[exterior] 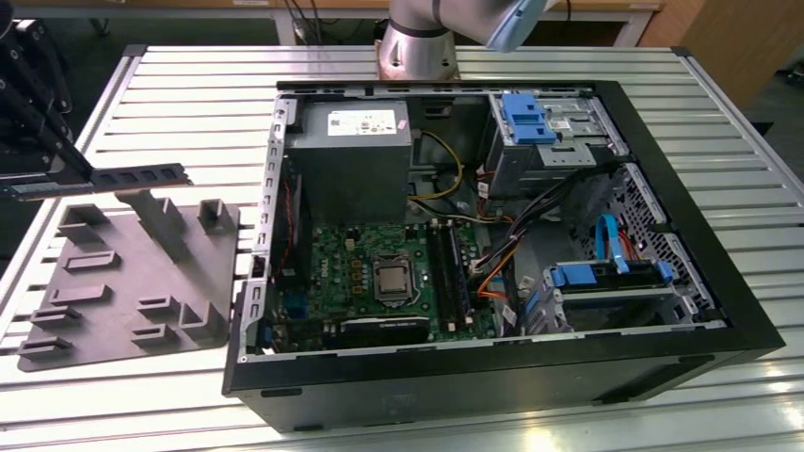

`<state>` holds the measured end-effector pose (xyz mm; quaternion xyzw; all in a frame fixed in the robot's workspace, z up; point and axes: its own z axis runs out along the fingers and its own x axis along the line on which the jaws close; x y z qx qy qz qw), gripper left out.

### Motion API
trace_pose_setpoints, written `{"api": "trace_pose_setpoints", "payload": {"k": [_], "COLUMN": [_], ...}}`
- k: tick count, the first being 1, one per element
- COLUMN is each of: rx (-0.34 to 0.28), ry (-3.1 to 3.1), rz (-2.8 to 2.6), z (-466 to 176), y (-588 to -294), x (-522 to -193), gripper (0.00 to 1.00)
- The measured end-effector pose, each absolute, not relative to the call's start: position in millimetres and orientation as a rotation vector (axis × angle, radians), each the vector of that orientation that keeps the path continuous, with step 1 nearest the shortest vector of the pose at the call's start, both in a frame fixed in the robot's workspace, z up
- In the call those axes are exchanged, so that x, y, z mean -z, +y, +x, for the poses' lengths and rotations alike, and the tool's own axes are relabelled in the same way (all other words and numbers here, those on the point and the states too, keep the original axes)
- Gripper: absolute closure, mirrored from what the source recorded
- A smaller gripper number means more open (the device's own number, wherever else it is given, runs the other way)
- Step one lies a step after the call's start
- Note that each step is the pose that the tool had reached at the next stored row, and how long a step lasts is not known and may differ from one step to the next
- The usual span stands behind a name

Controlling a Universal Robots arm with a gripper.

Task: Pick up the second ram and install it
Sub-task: 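Pick up the second ram and move it above second insertion slot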

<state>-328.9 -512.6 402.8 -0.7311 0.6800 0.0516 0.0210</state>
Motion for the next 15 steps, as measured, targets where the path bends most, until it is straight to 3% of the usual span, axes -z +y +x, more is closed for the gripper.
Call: {"api": "trace_pose_setpoints", "payload": {"k": [15], "rx": [-0.160], "ry": [2.108], "rz": [-2.267], "z": [-311.7], "y": [-512.6], "x": [-402.8], "gripper": [0.89]}}
